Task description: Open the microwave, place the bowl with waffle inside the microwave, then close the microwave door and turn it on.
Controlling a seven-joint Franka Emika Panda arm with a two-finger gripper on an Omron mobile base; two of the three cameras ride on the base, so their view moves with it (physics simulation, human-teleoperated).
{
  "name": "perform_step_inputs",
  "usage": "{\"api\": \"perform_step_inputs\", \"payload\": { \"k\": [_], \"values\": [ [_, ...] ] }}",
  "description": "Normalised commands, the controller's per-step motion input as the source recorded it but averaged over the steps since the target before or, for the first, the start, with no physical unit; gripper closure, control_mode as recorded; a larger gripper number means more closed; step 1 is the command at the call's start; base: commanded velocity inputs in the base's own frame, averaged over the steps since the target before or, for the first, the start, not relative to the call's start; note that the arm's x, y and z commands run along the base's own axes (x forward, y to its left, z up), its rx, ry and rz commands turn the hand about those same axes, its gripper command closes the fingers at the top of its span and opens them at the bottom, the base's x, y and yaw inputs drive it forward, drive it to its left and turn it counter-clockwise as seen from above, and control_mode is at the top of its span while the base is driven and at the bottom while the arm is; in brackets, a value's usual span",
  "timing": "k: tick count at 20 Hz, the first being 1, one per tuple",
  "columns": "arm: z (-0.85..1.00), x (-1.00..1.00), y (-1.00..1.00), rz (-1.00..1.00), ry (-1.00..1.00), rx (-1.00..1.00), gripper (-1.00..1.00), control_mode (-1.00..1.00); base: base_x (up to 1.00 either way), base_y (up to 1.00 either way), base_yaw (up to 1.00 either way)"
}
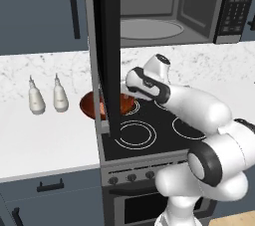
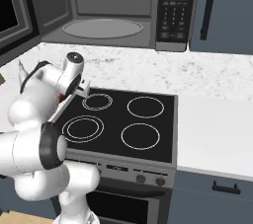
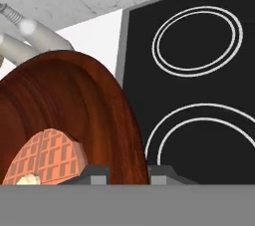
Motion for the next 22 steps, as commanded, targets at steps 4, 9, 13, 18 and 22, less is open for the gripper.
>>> {"api": "perform_step_inputs", "payload": {
  "k": [4, 9, 13, 18, 22],
  "values": [
    [1.0, -0.39, -1.0, 0.0, -0.07, 0.0, 1.0, -1.0, 0.0, 0.0, 0.0],
    [1.0, -0.47, -0.96, 0.0, -0.1, 0.02, 1.0, -1.0, 0.0, 0.0, 0.0],
    [1.0, -0.29, -0.91, 0.0, -0.06, 0.05, 1.0, -1.0, 0.0, 0.0, 0.0],
    [1.0, -0.13, -0.79, -0.02, -0.09, 0.09, 1.0, -1.0, 0.0, 0.0, 0.0],
    [0.84, 0.06, -0.34, -0.13, -0.13, 0.07, 1.0, -1.0, 0.0, 0.0, 0.0]
  ]
}}
